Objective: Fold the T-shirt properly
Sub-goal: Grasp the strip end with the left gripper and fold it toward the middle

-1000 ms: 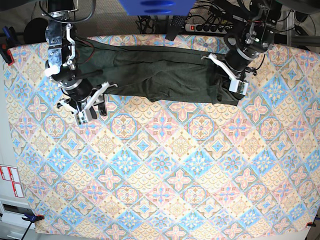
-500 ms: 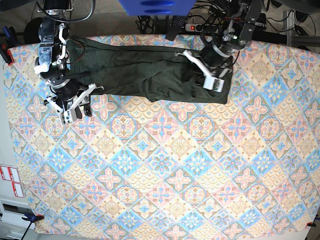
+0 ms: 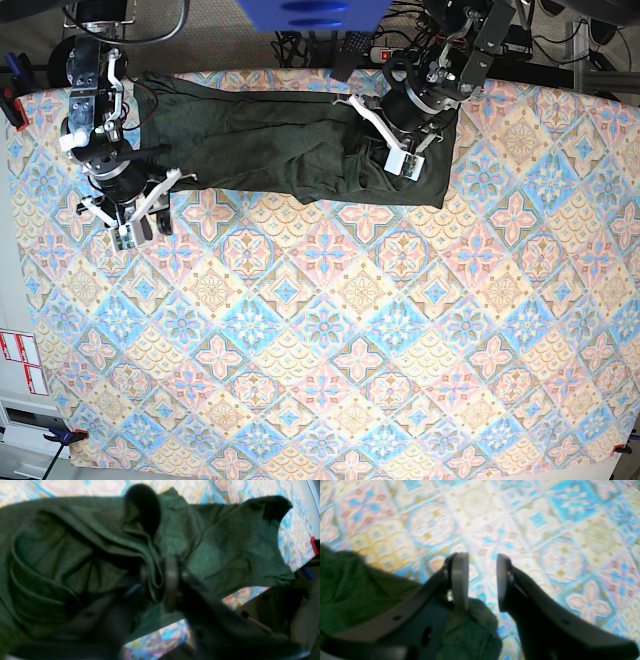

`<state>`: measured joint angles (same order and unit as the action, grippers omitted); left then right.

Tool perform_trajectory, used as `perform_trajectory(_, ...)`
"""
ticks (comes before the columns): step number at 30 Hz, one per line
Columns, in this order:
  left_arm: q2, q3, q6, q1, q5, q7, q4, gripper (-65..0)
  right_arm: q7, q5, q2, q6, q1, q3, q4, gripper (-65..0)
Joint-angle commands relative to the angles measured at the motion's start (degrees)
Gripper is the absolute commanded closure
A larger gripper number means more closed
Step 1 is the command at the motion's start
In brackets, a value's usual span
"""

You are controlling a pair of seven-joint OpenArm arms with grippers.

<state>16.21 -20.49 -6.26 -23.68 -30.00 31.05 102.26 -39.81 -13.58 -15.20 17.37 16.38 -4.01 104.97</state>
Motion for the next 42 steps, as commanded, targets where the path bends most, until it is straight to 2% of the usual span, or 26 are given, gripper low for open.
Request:
perform_trajectory(1, 0.3, -0.4, -0.9, 0.2, -0.5, -1.3, 2.7, -18.0, 1.4, -0.7, -0.5, 0.3, -0.3, -0.2, 1.0, -18.7)
perform_trajectory(3, 1.6, -0.8, -0.9, 0.0, -0.5, -1.3, 4.4, -25.8, 1.4, -0.7, -0.5, 0.3, -0.4, -0.2, 1.0, -18.7)
perform_trajectory(5, 3.0, -0.8, -0.9, -0.1, -0.6, -1.3, 6.0, -29.5, 1.4, -0.7, -0.5, 0.3, -0.4, -0.2, 1.0, -18.8)
perform_trajectory(8, 5.6, 1.1, -0.8, -1.9, -0.6, -1.3, 7.9, -29.2, 1.4, -0.7, -0.5, 0.3, -0.4, -0.2, 1.1, -18.8)
perform_trajectory(12, 8.4, 7.9, -0.8, -5.3, -0.6, -1.3, 7.9, -28.9, 1.4, -0.7, -0.5, 0.3, -0.4, -0.2, 1.1, -18.8)
perform_trajectory(17, 8.8, 13.7, -0.8, -6.4, -0.5, -1.3, 6.4, -28.9, 1.4, -0.7, -0.5, 0.3, -0.4, -0.1, 1.0, -18.8)
perform_trajectory(20, 8.4, 13.3, -0.8, -5.7, -0.5, -1.3, 3.5, -28.9, 1.4, -0.7, -0.5, 0.3, -0.4, -0.1, 1.0, -18.8)
perform_trajectory(23, 6.3, 9.6, -0.8, -2.3, -0.5, -1.3, -0.7, -28.9, 1.4, -0.7, -0.4, 0.3, -0.4, -0.1, 1.0, -18.8)
perform_trajectory(26, 6.0, 4.4, -0.8, 0.6, -0.6, -1.3, -4.1, -28.8, 1.4, -0.7, -0.4, 0.3, -0.4, -0.1, 1.0, -18.8)
perform_trajectory(32, 5.6, -5.1, -0.8, 3.5, -0.6, -1.4, -4.4, -26.5, 1.4, -0.7, -0.4, 0.3, -0.4, -0.1, 1.1, -18.8)
perform_trajectory(42, 5.4, -13.8, -0.8, 6.1, -0.6, -1.3, -4.6, -25.3, 1.4, -0.7, -0.4, 0.3, -0.4, -0.1, 1.1, -18.8)
